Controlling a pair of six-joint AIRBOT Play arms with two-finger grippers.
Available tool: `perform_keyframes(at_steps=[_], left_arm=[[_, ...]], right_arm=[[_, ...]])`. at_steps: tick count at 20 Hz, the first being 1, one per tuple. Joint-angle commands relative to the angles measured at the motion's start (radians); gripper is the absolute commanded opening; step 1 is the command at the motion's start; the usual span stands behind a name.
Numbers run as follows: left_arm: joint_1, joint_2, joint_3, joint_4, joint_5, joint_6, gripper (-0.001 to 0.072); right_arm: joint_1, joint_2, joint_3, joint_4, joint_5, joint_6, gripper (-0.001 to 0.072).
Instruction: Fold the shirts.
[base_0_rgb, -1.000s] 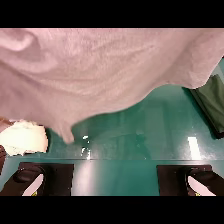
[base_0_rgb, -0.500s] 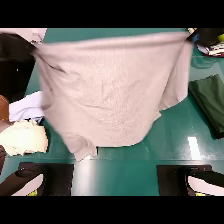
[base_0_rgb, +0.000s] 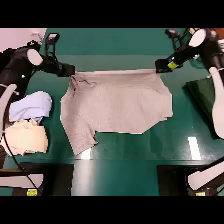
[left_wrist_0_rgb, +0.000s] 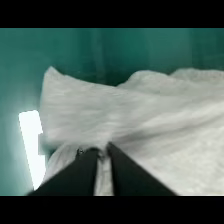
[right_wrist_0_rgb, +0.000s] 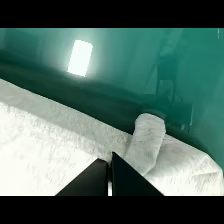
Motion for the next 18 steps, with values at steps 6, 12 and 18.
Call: perform_keyframes(at_steps=[6,12,18], left_arm=[[0.059,-0.027,0.115,0.005,-0.225,0.000,0.0468],[0.195,0.150,-0.089,0.001,-0.446,0.026,0.0468],[0.206,0.282,-0.477,-0.036,-0.386,0.026,0.0469]], right_arm=[[-0.013,-0.044,0.066,0.006,0.015,-0.029,0.0375],[-0.073,0.195,-0.214,0.251,0.068,-0.141,0.0363],[-0.121,0.426,-0.517,0.339,0.055,-0.170,0.0363]])
